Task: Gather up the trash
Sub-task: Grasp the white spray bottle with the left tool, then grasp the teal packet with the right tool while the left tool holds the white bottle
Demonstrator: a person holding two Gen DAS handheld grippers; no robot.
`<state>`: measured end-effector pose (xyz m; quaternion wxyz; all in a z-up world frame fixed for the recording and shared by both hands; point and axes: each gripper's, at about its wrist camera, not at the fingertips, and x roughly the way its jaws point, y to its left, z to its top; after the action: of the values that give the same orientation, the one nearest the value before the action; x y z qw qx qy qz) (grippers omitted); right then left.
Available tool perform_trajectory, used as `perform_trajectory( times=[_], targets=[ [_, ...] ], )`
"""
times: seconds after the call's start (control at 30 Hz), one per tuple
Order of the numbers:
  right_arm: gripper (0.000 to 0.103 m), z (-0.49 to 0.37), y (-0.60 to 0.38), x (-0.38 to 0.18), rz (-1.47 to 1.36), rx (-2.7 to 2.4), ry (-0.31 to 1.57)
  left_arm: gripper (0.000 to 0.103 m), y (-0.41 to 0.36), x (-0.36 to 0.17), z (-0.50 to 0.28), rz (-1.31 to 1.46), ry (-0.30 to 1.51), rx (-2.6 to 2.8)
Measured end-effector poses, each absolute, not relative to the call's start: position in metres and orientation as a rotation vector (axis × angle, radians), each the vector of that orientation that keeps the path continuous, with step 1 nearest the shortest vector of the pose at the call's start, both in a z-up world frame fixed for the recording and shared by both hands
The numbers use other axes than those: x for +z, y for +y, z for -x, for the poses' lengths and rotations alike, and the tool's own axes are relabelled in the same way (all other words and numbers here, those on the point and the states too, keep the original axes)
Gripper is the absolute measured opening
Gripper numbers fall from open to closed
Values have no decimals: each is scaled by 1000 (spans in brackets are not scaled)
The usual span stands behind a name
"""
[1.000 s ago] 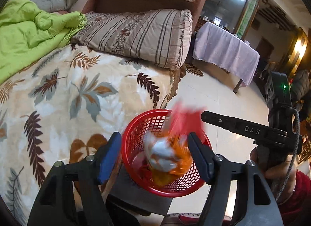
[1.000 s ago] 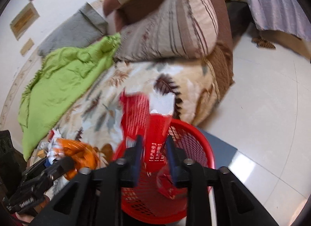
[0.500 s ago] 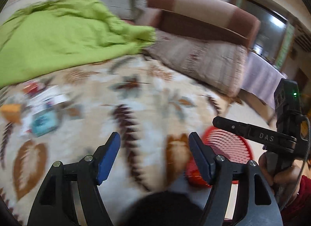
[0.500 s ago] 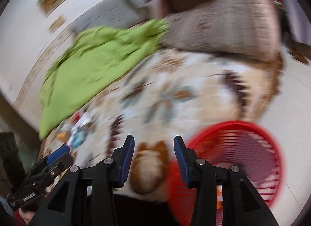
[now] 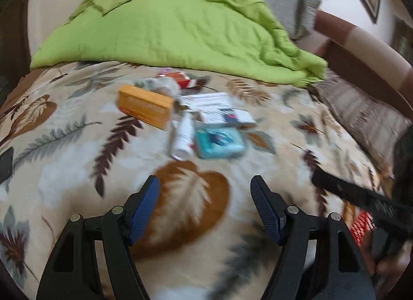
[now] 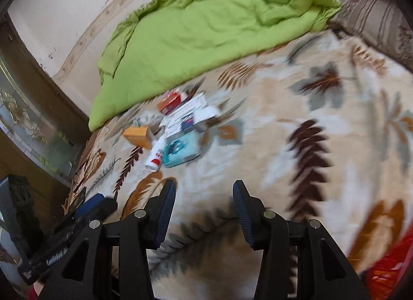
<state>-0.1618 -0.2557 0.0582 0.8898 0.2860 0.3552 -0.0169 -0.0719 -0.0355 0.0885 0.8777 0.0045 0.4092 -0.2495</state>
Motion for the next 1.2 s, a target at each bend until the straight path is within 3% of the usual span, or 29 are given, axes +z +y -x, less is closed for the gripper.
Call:
perform_trajectory(
  times=[0.2,0.37,0.57,0.7,1.1,1.2],
  targets=[
    [50,159,-243,62,-553,0,680,71,-49,66,4,15,934,-472],
    [50,167,-244,66,-538,13,639,49,-70,39,-34,14,1015,-448],
    [50,165,-249,65,-566,37,644,47,-85,16,-55,3,1043,-431],
    [50,152,-251,59,-603,68,690,29,-84,15,-47,-44,1008,-408],
    [52,17,-281,25,-639,127,846,29,-7,28,32,11,952,-272],
    [47,-14,-281,6,-660,132,895,29,6,22,28,70,971,-273]
  ],
)
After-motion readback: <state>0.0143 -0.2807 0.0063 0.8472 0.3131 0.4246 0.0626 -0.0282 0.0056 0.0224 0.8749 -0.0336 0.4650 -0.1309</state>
